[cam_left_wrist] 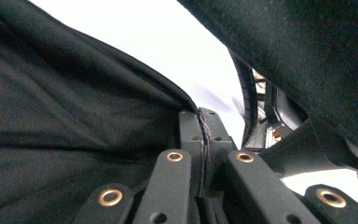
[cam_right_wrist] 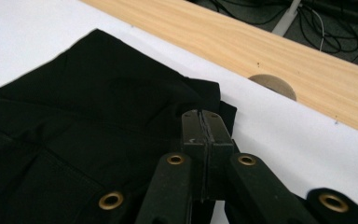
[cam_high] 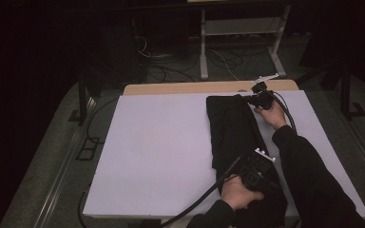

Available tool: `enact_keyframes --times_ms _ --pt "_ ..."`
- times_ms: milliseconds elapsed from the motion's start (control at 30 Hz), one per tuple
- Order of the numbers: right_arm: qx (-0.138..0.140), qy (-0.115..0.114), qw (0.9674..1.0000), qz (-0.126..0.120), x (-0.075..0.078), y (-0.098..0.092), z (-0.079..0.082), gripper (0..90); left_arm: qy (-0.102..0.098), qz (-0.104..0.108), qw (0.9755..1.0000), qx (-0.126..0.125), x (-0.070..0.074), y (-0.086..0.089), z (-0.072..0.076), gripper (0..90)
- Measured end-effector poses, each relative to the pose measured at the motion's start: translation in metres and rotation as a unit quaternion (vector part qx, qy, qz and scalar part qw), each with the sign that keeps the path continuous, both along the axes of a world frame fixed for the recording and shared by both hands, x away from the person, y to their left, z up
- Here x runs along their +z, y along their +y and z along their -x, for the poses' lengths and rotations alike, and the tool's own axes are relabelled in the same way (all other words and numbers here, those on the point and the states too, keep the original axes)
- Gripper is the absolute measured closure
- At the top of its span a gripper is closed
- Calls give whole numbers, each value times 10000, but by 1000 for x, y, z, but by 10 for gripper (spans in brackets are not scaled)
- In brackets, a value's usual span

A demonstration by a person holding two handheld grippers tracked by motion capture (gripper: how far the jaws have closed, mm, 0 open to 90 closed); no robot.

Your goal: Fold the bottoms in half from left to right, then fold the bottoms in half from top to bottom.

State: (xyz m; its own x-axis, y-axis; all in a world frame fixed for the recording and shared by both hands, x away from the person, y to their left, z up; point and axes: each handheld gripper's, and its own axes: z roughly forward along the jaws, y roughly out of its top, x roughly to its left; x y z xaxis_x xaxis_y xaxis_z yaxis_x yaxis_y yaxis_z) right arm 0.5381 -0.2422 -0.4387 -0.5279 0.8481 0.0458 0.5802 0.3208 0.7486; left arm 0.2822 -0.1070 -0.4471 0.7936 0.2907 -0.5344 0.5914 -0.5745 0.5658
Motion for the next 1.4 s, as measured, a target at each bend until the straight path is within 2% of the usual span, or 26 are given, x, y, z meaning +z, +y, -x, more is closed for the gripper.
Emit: enact_keyframes --times_ms 67,133,167,200,233,267,333,367,400,433,467,533,567,600,633,667,733,800,867,900,967,1000,1067,1133,1300,1400 --pt "24 95 10000 -5 -1 0 -1 875 13 28 10000 -24 1 -1 0 876" --pt "-50 215 9996 -189 0 -3 -1 855 -19 105 9999 -71 3 -2 0 853" --pt "-77 297 9989 -354 1 -5 0 808 89 149 9998 -139 6 -2 -1 839" --pt "-189 336 9985 -382 3 -6 1 754 91 177 9997 -170 8 -2 -1 820" --pt "-189 336 9985 -382 3 -6 1 754 91 177 9997 -170 8 -2 -1 794" --pt "-352 210 9978 -523 11 -10 6 646 21 218 9995 -242 12 1 0 752" --pt "-408 149 9968 -674 19 -14 11 564 -45 240 9993 -279 15 4 1 649" --pt "-408 149 9968 -674 19 -14 11 564 -45 240 9993 -279 15 4 1 598" --pt "-424 106 9956 -831 29 -20 18 437 -122 234 9993 -279 17 7 1 533" --pt "-424 106 9956 -831 29 -20 18 437 -169 228 9992 -287 18 9 1 533" --pt "-380 76 9945 -971 38 -26 25 369 -252 291 9988 -288 21 15 2 464" --pt "-370 68 9943 -999 41 -27 28 339 -319 314 9986 -281 23 19 3 443" --pt "-362 -22 9946 -971 50 -30 35 243 -437 352 9981 -251 25 28 4 365" --pt "-354 -65 9945 -981 54 -32 39 193 -437 352 9981 -251 25 28 4 351" --pt "-354 -65 9945 -981 54 -32 39 193 -474 403 9977 -263 26 33 5 351" --pt "-259 -170 9939 -1061 60 -35 48 122 -566 476 9971 -185 28 43 5 326" --pt "-221 -200 9935 -1099 61 -36 51 120 -573 506 9970 -139 29 48 4 320" --pt "-192 -209 9929 -1153 62 -38 56 84 -692 562 9960 -32 31 56 2 263" --pt "-188 -162 9934 -1121 58 -40 59 77 -896 699 9935 85 33 65 0 221" --pt "-188 -162 9934 -1121 58 -40 59 77 -896 699 9935 85 33 65 0 197" --pt "-186 -133 9936 -1108 54 -40 61 65 -1039 736 9917 171 35 70 -2 175" --pt "-152 -85 9939 -1093 49 -40 62 59 -1201 721 9898 257 37 74 -5 128" --pt "-146 -83 9939 -1091 48 -40 63 58 -1265 740 9888 296 38 77 -7 114" --pt "-123 -58 9936 -1122 45 -41 65 56 -1304 714 9882 355 38 79 -9 30" --pt "-93 36 9934 -1139 41 -43 66 30 -1570 493 9857 365 40 85 -16 0" --pt "-50 45 9931 -1167 41 -44 70 27 -1609 465 9848 457 40 88 -21 0"
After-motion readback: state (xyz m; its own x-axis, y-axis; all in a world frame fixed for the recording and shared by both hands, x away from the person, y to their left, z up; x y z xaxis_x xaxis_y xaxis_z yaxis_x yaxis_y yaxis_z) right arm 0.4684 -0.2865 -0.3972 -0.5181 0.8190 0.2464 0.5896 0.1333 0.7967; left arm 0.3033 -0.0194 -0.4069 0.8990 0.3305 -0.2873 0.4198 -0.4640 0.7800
